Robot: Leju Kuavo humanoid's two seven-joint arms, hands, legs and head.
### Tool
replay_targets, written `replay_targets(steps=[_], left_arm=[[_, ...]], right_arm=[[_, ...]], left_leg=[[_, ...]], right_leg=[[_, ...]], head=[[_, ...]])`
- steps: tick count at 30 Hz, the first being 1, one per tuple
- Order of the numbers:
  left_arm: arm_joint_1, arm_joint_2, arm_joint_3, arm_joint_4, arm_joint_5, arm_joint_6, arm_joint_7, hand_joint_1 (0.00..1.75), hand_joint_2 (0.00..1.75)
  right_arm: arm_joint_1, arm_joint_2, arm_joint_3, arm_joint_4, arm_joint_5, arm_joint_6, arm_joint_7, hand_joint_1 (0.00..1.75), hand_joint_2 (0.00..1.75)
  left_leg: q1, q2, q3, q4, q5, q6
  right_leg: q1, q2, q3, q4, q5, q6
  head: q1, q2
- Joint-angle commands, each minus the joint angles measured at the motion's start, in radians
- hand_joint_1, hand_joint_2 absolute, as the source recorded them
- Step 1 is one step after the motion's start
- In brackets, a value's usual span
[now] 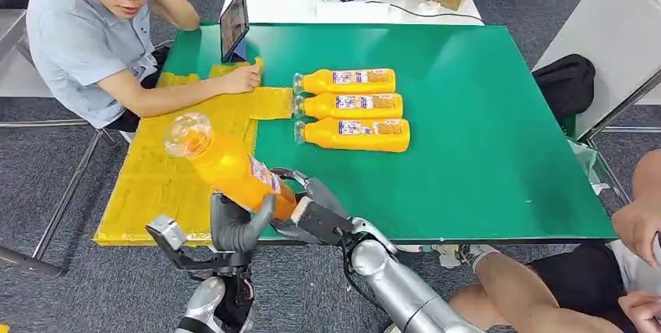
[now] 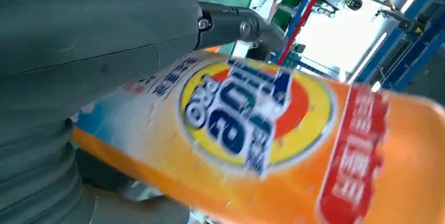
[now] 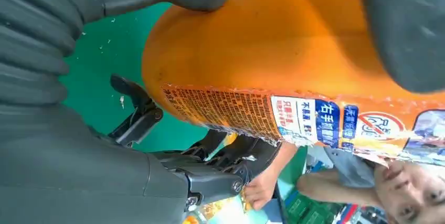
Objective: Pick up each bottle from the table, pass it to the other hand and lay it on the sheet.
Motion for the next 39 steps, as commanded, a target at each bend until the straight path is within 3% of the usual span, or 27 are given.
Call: replay_targets(steps=[1,6,8,11,12,13,14,15,19,20,27,31,33,39], left_arm=[[-0.065,0.02,0.027,0.067,0.054,-0.081,0.032,1.75,1.75],[-0.052,0.019,0.033,0.051,0.097,-0.158,0.045,1.75,1.75],[-0.046,0.018,0.04,0.04,0.096,-0.157,0.044,1.75,1.75],[-0.039,0.023,0.054,0.029,0.096,-0.164,0.037,1.75,1.75],[-0.037,0.022,0.065,0.026,0.103,-0.169,0.039,1.75,1.75],[-0.037,0.024,0.066,0.025,0.103,-0.171,0.039,1.75,1.75],[-0.034,0.028,0.079,0.019,0.104,-0.17,0.038,1.75,1.75],[-0.029,0.03,0.09,0.01,0.104,-0.17,0.038,1.75,1.75],[-0.022,0.045,0.119,0.003,0.077,-0.159,0.046,1.75,1.75],[-0.023,0.055,0.125,0.007,0.038,-0.132,0.043,1.75,1.75],[-0.068,0.134,0.216,0.016,-0.103,-0.036,0.087,1.75,1.75],[-0.093,0.171,0.239,0.022,-0.217,0.051,0.104,1.75,1.75],[-0.107,0.196,0.228,0.043,-0.377,0.18,0.114,1.75,1.75],[-0.164,0.251,0.174,0.092,-0.722,0.359,0.183,1.75,1.75]], right_arm=[[-0.02,-0.032,0.141,0.074,0.031,0.037,-0.002,1.75,1.75],[-0.014,-0.037,0.144,0.069,0.01,0.079,0.009,1.75,1.75],[-0.011,-0.048,0.156,0.073,0.007,0.107,0.028,1.59,1.75],[0.005,-0.069,0.165,0.069,0.003,0.123,0.027,1.5,1.75],[0.015,-0.082,0.171,0.062,0.003,0.128,0.032,1.38,1.75],[0.018,-0.086,0.17,0.064,0.003,0.128,0.032,1.01,1.75],[0.028,-0.099,0.177,0.058,0.007,0.128,0.032,0.16,1.75],[0.04,-0.106,0.174,0.045,0.006,0.124,0.032,0.0,1.75],[0.099,-0.124,0.146,-0.037,0.006,0.081,0.044,0.0,1.75],[0.134,-0.132,0.119,-0.103,0.011,0.049,0.04,0.0,0.0],[0.275,-0.106,-0.063,-0.378,0.101,-0.182,-0.051,0.0,0.0],[0.298,-0.084,-0.152,-0.415,0.088,-0.244,-0.092,0.0,0.0],[0.321,-0.059,-0.205,-0.462,0.086,-0.299,-0.124,0.0,0.0],[0.345,-0.033,-0.289,-0.565,0.042,-0.341,-0.15,0.0,0.0]], left_leg=[[0.001,-0.001,0.005,-0.001,-0.002,-0.001],[0.001,-0.001,0.007,-0.001,-0.002,-0.002],[0.001,-0.002,0.004,-0.001,-0.001,-0.001],[0.001,-0.003,0.007,-0.001,-0.002,-0.001],[0.001,-0.003,0.006,-0.001,-0.002,-0.001],[0.001,-0.002,0.003,-0.001,0.0,-0.001],[0.001,-0.003,0.003,-0.001,0.0,-0.001],[0.001,-0.003,0.007,-0.002,-0.002,-0.001],[0.001,-0.004,0.007,-0.002,-0.002,-0.002],[0.001,-0.002,0.003,-0.001,-0.001,-0.001],[0.001,-0.002,0.005,0.0,-0.003,-0.002],[0.001,-0.003,0.003,0.0,-0.002,-0.002],[0.002,0.0,0.001,-0.001,-0.001,-0.001],[0.001,-0.001,0.0,-0.001,0.0,-0.002]], right_leg=[[0.001,-0.001,0.005,-0.001,-0.002,-0.002],[0.001,-0.001,0.007,-0.001,-0.003,-0.003],[0.001,-0.002,0.004,-0.001,-0.002,-0.002],[0.001,-0.003,0.007,-0.001,-0.003,-0.003],[0.001,-0.002,0.007,-0.001,-0.003,-0.002],[0.001,-0.002,0.003,-0.001,-0.001,-0.001],[0.001,-0.003,0.004,-0.002,-0.001,-0.001],[0.001,-0.003,0.007,-0.002,-0.003,-0.002],[0.001,-0.004,0.007,-0.002,-0.004,-0.003],[0.001,-0.002,0.003,-0.002,-0.001,-0.002],[0.001,-0.002,0.005,0.0,-0.004,-0.003],[0.001,-0.003,0.003,0.001,-0.003,-0.003],[0.001,0.0,0.0,0.0,-0.001,-0.002],[0.001,-0.001,0.0,0.0,-0.001,-0.002]], head=[[0.0,0.0],[0.0,0.0],[0.0,0.0],[0.0,0.0],[0.0,0.0],[0.0,0.0],[0.0,0.0],[0.0,0.0],[0.0,0.0],[0.0,0.0],[0.0,0.0],[0.0,0.0],[0.0,0.0],[0.0,0.0]])
